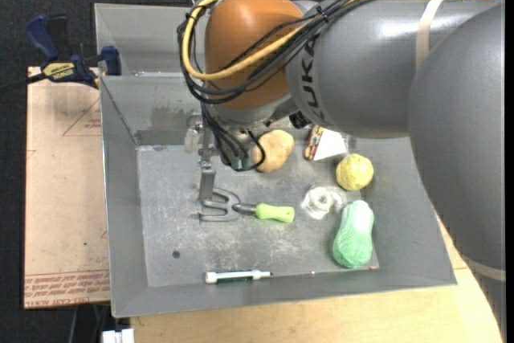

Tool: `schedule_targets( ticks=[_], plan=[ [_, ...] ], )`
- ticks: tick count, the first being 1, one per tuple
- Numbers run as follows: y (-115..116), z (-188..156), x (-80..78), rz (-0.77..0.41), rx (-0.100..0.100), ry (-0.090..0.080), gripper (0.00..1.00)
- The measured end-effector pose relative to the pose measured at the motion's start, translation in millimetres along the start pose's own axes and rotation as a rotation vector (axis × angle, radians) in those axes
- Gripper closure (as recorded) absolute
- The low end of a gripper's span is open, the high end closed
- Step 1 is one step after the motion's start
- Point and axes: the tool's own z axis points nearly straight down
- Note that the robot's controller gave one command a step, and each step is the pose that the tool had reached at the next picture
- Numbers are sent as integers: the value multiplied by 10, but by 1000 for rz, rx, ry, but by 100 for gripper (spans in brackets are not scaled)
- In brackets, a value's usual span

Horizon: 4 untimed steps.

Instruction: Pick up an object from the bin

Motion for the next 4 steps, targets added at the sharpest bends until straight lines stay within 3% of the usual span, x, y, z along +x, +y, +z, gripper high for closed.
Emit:
schedule_targets(
  ticks=[1, 2, 3, 4],
  plan=[
    [-11, -51, -19, 3, -1, -8, 0],
    [-374, 609, 103, -62, -2, -11, 0],
    [-707, 602, 343, -9, -5, -11, 0],
    [-1021, 928, 379, -43, -2, -7, 0]
  ],
)
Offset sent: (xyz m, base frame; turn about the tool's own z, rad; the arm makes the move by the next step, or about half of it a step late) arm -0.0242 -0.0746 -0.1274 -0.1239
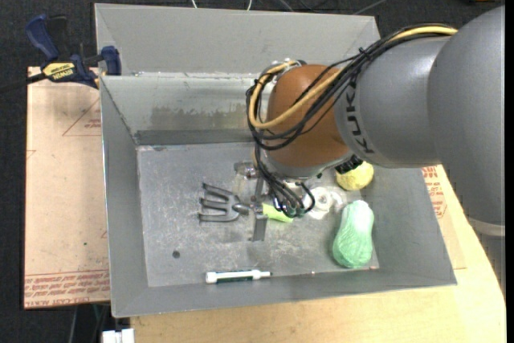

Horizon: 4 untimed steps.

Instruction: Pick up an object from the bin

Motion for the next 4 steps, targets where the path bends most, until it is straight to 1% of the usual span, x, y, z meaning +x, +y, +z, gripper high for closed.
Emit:
schedule_targets(
  ticks=[1, 2, 4],
  plan=[
    [-106, 346, -43, 86, -6, -16, 0],
    [94, 331, -118, 257, -5, -10, 100],
    [95, 309, -116, 258, -6, -10, 100]
  ],
)
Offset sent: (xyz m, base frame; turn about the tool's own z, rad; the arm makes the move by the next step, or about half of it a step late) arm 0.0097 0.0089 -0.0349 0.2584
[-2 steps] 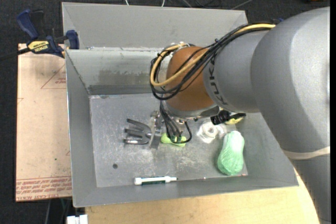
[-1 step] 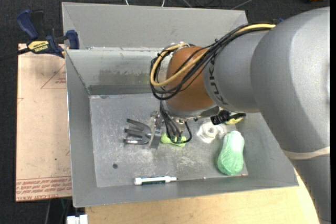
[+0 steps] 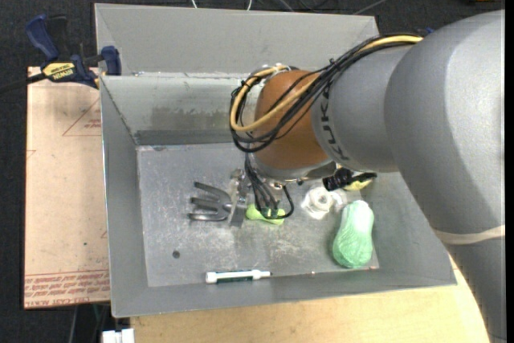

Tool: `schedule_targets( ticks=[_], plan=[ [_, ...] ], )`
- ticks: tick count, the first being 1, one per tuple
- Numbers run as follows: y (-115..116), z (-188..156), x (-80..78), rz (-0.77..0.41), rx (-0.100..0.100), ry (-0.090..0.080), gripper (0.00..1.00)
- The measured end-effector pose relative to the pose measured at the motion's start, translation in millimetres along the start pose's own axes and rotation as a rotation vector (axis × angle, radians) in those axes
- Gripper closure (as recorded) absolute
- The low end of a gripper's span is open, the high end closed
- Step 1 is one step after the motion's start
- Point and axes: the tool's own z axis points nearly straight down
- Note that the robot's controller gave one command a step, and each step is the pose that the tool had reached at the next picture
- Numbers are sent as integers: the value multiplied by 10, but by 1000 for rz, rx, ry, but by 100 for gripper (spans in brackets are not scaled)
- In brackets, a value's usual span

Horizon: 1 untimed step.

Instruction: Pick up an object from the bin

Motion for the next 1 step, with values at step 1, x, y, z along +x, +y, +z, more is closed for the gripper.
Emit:
schedule_targets(
  ticks=[1],
  plan=[
    [4, -26, -1, 0, -1, 0, 100]
  ],
)
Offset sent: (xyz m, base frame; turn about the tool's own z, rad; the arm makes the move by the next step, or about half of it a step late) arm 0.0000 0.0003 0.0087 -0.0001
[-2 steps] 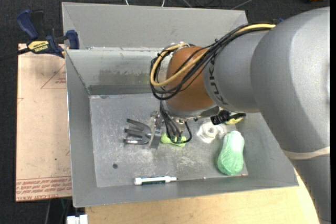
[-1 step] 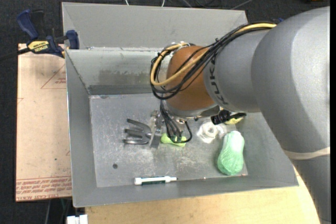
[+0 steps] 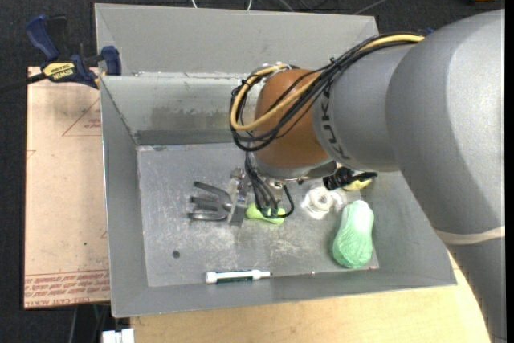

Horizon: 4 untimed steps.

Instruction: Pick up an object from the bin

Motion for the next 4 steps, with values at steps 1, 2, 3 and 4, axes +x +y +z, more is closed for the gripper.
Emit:
schedule_targets(
  ticks=[1, 2, 3, 4],
  plan=[
    [4, -40, 0, 0, -1, -1, 100],
    [8, -166, 3, 0, -2, 0, 100],
    [10, -373, 4, 0, -2, 1, 100],
    [14, -550, 0, 0, -3, 1, 100]
  ],
)
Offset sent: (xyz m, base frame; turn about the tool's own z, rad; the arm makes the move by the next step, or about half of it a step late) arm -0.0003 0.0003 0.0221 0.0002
